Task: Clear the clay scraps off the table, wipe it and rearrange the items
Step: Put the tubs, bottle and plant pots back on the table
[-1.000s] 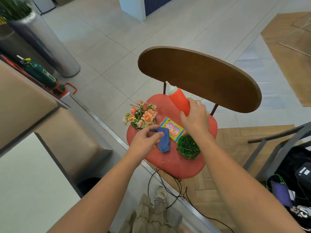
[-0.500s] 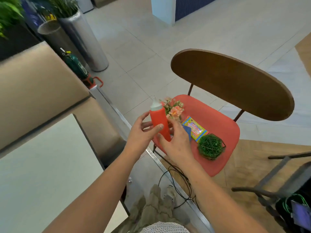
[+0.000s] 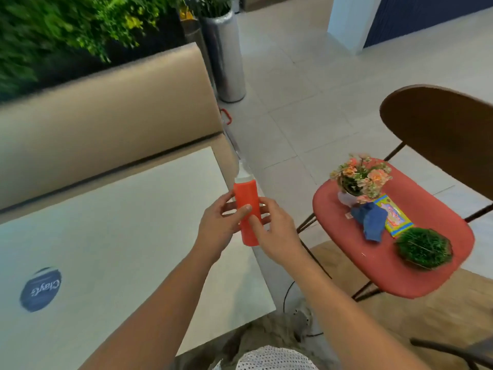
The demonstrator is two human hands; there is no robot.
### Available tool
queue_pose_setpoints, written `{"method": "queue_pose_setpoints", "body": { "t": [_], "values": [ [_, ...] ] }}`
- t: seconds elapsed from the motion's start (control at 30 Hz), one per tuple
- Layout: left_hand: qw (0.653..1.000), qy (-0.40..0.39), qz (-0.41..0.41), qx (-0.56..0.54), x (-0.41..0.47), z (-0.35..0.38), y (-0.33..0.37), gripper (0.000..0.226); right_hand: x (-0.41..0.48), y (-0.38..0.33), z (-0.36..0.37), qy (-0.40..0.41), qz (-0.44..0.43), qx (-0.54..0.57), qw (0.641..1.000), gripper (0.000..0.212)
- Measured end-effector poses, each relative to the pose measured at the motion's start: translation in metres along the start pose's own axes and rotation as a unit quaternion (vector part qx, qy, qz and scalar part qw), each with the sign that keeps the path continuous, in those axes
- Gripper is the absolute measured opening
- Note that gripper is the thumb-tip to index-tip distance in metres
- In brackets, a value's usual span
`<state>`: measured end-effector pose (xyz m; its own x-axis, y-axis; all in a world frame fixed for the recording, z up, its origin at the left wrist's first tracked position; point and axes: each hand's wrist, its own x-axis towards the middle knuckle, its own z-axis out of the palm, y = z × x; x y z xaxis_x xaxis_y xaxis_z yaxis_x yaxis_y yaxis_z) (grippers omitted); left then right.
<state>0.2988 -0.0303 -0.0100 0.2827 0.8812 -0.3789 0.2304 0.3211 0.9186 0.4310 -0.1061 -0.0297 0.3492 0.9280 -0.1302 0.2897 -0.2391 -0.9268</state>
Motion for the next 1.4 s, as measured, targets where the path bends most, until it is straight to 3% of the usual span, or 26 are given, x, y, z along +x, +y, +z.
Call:
{"method": "queue_pose_setpoints", "body": {
  "t": [0.37,0.53,0.83,1.1,1.4],
  "values": [
    [0.999,0.026,0.003,-0.028,-0.064,-0.246,-0.06,0.062,-0.053,-0.08,0.212,-0.084,0.023,-0.004,0.996,0.034],
    [0.999,0.033,-0.009,-0.028,-0.099,-0.318,-0.071,0.061,-0.08,-0.109,0.275,-0.111,0.023,-0.027,0.993,0.031],
    [0.997,0.065,-0.026,-0.028,-0.124,-0.363,-0.091,0.069,-0.08,-0.129,0.31,-0.166,0.009,-0.076,0.983,0.019],
    [0.988,0.138,-0.051,-0.047,-0.142,-0.382,-0.103,0.076,-0.068,-0.14,0.339,-0.262,0.019,-0.01,0.965,0.038],
    [0.971,0.216,-0.059,-0.087,-0.178,-0.429,-0.117,0.075,-0.08,-0.161,0.403,-0.331,-0.005,-0.01,0.944,0.036]
  ]
}}
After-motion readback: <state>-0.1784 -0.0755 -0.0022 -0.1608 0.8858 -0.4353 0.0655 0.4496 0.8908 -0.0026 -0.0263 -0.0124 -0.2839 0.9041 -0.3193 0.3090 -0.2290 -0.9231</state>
